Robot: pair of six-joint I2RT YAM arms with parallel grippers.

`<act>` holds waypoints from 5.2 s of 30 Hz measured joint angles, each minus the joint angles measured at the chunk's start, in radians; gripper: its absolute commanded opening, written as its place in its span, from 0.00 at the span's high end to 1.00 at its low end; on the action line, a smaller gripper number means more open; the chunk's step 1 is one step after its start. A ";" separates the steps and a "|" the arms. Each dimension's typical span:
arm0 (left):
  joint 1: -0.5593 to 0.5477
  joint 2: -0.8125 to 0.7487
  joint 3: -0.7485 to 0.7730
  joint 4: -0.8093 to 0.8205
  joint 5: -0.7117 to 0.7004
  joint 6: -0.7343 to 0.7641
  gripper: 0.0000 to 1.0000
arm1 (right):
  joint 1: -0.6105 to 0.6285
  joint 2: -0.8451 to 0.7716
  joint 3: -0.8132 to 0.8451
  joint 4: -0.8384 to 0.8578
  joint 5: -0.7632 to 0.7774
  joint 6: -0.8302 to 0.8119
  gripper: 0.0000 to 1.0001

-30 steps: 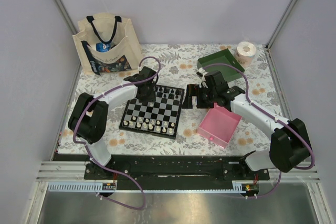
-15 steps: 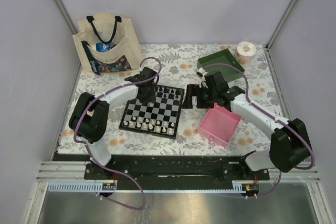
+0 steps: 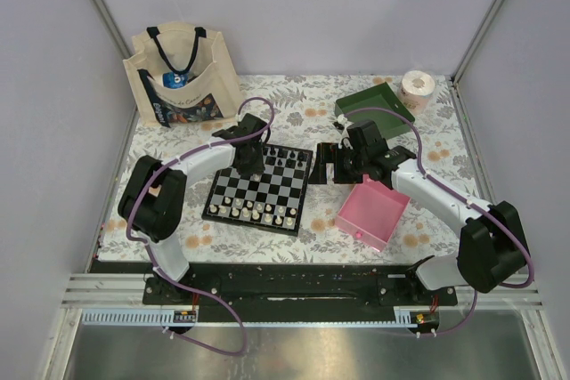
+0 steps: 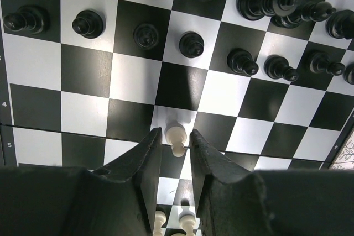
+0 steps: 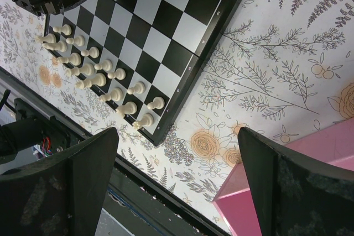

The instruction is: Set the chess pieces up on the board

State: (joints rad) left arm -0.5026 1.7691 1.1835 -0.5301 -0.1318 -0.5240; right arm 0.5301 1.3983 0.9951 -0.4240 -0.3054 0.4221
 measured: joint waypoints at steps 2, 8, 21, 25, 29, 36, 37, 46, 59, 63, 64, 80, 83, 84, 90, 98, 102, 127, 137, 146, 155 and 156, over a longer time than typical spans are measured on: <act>0.000 0.000 0.000 0.000 0.000 0.000 0.73 | 0.000 0.000 0.000 0.000 0.000 0.000 0.01; 0.000 0.000 0.000 0.000 0.000 0.000 0.74 | 0.000 -0.002 0.000 0.000 0.001 0.000 0.01; 0.000 0.000 0.001 -0.010 0.000 0.001 0.79 | 0.000 -0.002 0.000 0.000 0.001 0.000 0.01; 0.000 0.000 0.001 -0.012 0.000 0.003 0.80 | 0.000 -0.002 0.000 0.000 0.001 0.000 0.01; 0.000 0.000 0.002 -0.013 0.000 0.003 0.91 | 0.000 -0.002 0.000 0.000 0.001 0.000 0.01; 0.000 0.000 0.006 -0.015 -0.002 0.008 1.00 | 0.000 -0.002 0.000 0.000 0.001 0.000 0.01; 0.000 0.000 0.006 -0.015 -0.003 0.008 1.00 | 0.000 -0.002 0.000 0.000 0.001 0.000 0.01; 0.000 -0.060 0.001 -0.019 -0.042 0.007 1.00 | 0.000 -0.002 0.000 0.000 0.001 0.000 0.01; 0.016 -0.238 -0.131 -0.083 -0.135 -0.037 1.00 | 0.000 -0.002 0.000 0.000 0.001 -0.001 0.01; 0.073 -0.292 -0.210 -0.107 -0.144 -0.062 1.00 | 0.000 -0.002 0.000 0.000 0.000 -0.004 0.01; 0.090 -0.310 -0.231 -0.111 -0.146 -0.066 1.00 | 0.000 -0.002 0.000 0.000 0.000 -0.004 0.01; 0.169 -0.448 -0.383 -0.131 -0.160 -0.117 1.00 | 0.000 0.003 0.008 -0.001 -0.003 -0.005 0.01; 0.169 -0.446 -0.382 -0.130 -0.163 -0.116 1.00 | 0.000 0.004 0.012 0.000 -0.003 -0.006 0.01; 0.169 -0.443 -0.380 -0.130 -0.164 -0.116 1.00 | 0.000 0.004 0.013 0.000 -0.003 -0.006 0.01; 0.171 -0.416 -0.364 -0.122 -0.163 -0.112 1.00 | 0.000 0.004 0.013 -0.001 -0.003 -0.006 0.01; 0.171 -0.386 -0.363 -0.114 -0.155 -0.102 1.00 | 0.000 0.005 0.013 0.000 -0.003 -0.006 0.01; 0.171 -0.386 -0.363 -0.092 -0.138 -0.095 1.00 | 0.000 0.006 0.013 0.000 -0.003 -0.006 0.01; 0.171 -0.347 -0.352 -0.082 -0.131 -0.070 0.74 | 0.000 0.009 0.013 0.000 -0.003 -0.006 0.01; 0.171 -0.345 -0.343 -0.086 -0.131 -0.068 0.70 | 0.000 0.009 0.013 0.000 -0.003 -0.006 0.01; 0.171 -0.346 -0.325 -0.089 -0.134 -0.060 0.62 | 0.000 0.014 0.013 0.000 -0.004 -0.007 0.01; 0.171 -0.375 -0.325 -0.104 -0.151 -0.057 0.54 | 0.000 0.066 0.013 0.000 -0.052 -0.006 0.12; 0.172 -0.381 -0.325 -0.106 -0.156 -0.056 0.53 | 0.000 0.068 0.014 0.000 -0.057 -0.006 0.13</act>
State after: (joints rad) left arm -0.3309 1.3876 0.8589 -0.6357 -0.2874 -0.5804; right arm 0.5301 1.4666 1.0088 -0.4244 -0.3622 0.4156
